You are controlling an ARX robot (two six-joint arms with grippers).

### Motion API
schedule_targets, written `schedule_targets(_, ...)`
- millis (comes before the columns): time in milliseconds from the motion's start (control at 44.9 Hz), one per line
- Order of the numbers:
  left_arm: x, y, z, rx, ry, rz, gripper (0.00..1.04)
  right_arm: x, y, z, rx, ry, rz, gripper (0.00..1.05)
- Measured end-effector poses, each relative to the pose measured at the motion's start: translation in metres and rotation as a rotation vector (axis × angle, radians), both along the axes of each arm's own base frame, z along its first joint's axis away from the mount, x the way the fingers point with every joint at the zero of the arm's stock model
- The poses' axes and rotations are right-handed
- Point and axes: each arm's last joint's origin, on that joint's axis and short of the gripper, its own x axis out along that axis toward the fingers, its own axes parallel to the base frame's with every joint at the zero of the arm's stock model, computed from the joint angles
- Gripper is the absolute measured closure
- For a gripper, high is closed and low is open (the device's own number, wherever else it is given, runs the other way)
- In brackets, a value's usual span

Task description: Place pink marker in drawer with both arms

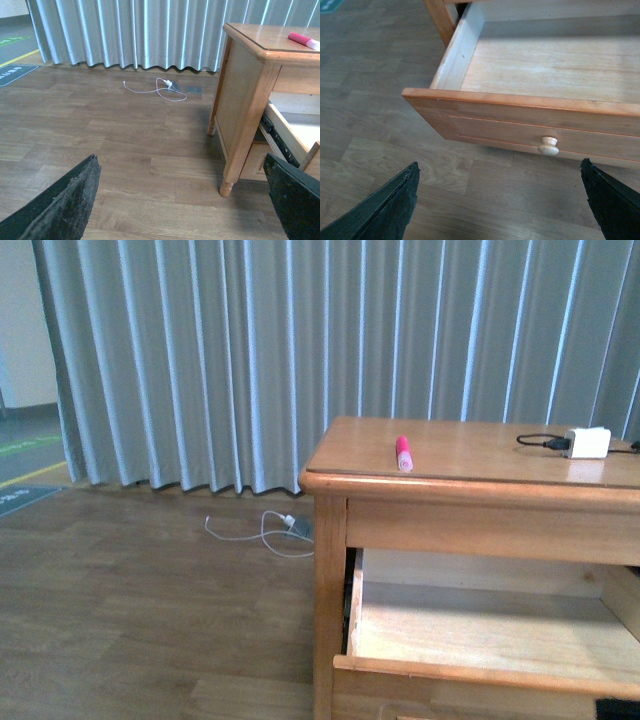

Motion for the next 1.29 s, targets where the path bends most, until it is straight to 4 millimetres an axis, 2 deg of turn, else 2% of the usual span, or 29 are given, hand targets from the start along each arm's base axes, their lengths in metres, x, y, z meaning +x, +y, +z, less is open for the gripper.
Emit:
schedule_targets(89, 0.0, 0.0, 0.0, 0.0, 0.0, 0.0, 0.06, -0.028, -0.009, 0.013, 0.03, -0.06, -0.007, 0.09)
schedule_targets(156, 0.0, 0.0, 0.0, 0.0, 0.0, 0.0, 0.06, -0.04, -0.017, 0.015, 0.061, -0.12, -0.014, 0.09)
schedule_targets(245, 0.0, 0.0, 0.0, 0.0, 0.0, 0.0, 0.06, -0.048, -0.029, 0.018, 0.055, -0.201, -0.104, 0.09)
schedule_targets(401, 0.0, 0.0, 0.0, 0.0, 0.0, 0.0, 0.06, -0.048, -0.03, 0.015, 0.027, -0.234, -0.116, 0.11)
schedule_targets(512, 0.0, 0.0, 0.0, 0.0, 0.0, 0.0, 0.06, -0.051, -0.037, 0.006, -0.104, -0.51, -0.238, 0.35)
schedule_targets(624, 0.0, 0.0, 0.0, 0.0, 0.0, 0.0, 0.06, -0.055, -0.043, -0.004, -0.152, -0.534, -0.226, 0.62)
schedule_targets(824, 0.0, 0.0, 0.0, 0.0, 0.0, 0.0, 0.06, -0.058, -0.051, -0.015, -0.165, -0.532, -0.215, 0.95)
schedule_targets(846, 0.0, 0.0, 0.0, 0.0, 0.0, 0.0, 0.06, -0.059, -0.052, -0.015, -0.165, -0.534, -0.197, 0.96)
schedule_targets(1047, 0.0, 0.0, 0.0, 0.0, 0.0, 0.0, 0.06, -0.059, -0.06, -0.015, -0.174, -0.535, -0.232, 0.64)
schedule_targets(1292, 0.0, 0.0, 0.0, 0.0, 0.0, 0.0, 0.06, -0.059, -0.06, -0.015, -0.173, -0.535, -0.232, 0.07)
